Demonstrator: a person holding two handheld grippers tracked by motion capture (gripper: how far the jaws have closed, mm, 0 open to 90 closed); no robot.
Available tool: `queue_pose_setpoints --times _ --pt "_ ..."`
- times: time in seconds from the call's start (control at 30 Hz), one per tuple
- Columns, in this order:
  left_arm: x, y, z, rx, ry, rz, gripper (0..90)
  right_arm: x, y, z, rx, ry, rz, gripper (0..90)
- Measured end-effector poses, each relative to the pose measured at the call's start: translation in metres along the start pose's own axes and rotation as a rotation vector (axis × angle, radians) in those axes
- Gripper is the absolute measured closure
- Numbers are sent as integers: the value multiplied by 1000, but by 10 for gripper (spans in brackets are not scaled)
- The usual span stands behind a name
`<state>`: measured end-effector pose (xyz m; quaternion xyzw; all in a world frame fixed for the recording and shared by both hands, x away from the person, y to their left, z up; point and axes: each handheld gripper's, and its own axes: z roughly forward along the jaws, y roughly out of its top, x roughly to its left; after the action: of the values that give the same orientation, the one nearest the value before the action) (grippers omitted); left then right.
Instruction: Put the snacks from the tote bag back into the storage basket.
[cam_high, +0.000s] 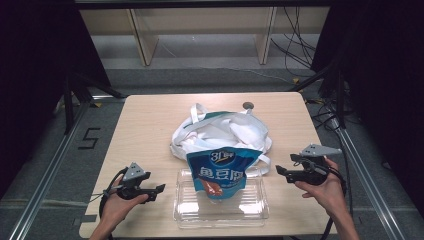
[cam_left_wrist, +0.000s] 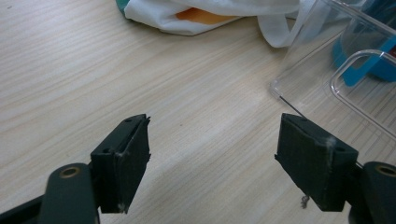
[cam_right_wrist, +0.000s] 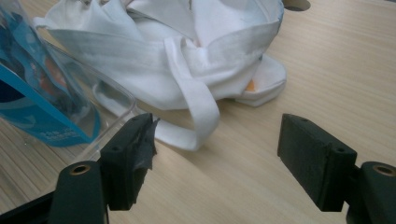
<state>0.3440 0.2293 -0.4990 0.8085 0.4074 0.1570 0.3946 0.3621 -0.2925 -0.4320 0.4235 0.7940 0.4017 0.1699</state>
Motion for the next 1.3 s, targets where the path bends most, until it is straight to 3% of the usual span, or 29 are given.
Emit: queue_pose_setpoints --times 0.03,0.1,0.13,0.17,0.2,0.33,0.37,0.4,0.43,0.47,0.5,0.53,0.57,0.7,0.77,0.8,0.87,0.97,1.0,1.07,1.1,1.13,1.2,1.27,1.3 --pt "-1 0 0 2 1 -16 249 -2 -2 0 -1 -9 -15 282" --pt "0 0 -1 4 -5 -8 248 -2 -6 -1 7 -7 -5 281" --pt "1 0 -1 5 2 20 249 -3 -9 1 4 -1 -8 281" --pt "0 0 0 -4 -2 1 248 0 -11 0 15 -5 22 281" --pt "0 -1 0 -4 1 -1 249 -2 -13 1 8 -10 -2 279" --pt "1 0 0 -2 -1 -5 249 2 -20 5 31 9 21 259" --pt "1 0 -1 2 4 13 249 0 -22 6 35 2 -9 249" --pt "1 0 0 -6 -2 0 249 1 -24 7 38 2 -10 245" --pt "0 -1 0 -6 -1 -3 249 1 -25 8 39 20 1 245" --pt "0 0 0 -3 1 -1 249 4 -29 9 33 5 9 244" --pt "1 0 0 -2 1 1 248 6 -30 9 61 2 26 238" --pt "1 0 0 -2 1 1 249 5 -32 12 63 -3 -17 232" --pt "1 -1 0 -2 1 -1 249 6 -32 10 69 -6 -23 242" --pt "0 -1 0 -2 -2 -12 249 9 -38 10 77 -7 -8 246" --pt "2 0 -1 10 -3 17 249 11 -43 11 79 -8 -14 247" --pt "1 -1 1 -4 -3 1 249 11 -45 12 80 -9 -29 247" --pt "1 -1 0 1 -3 12 248 12 -49 13 90 -10 -43 247" --pt "1 -1 0 1 -4 6 249 14 -53 10 105 -19 -41 247" --pt "2 -1 -1 10 -4 18 249 16 -55 10 108 -11 -18 247" --pt "2 0 -1 19 -3 13 249 14 -57 8 106 -17 -46 247" --pt "2 0 -1 19 -3 13 249 14 -57 8 106 -17 -46 247" --pt "1 -1 -1 19 -4 9 249 16 -57 6 111 -19 -15 247" --pt "0 -1 0 5 1 -9 249 14 -60 5 98 -26 -42 243" --pt "1 -1 0 3 -4 -2 248 18 -63 1 105 -12 -15 239" --pt "1 -1 -1 8 -3 5 249 19 -64 0 99 -31 -19 237"
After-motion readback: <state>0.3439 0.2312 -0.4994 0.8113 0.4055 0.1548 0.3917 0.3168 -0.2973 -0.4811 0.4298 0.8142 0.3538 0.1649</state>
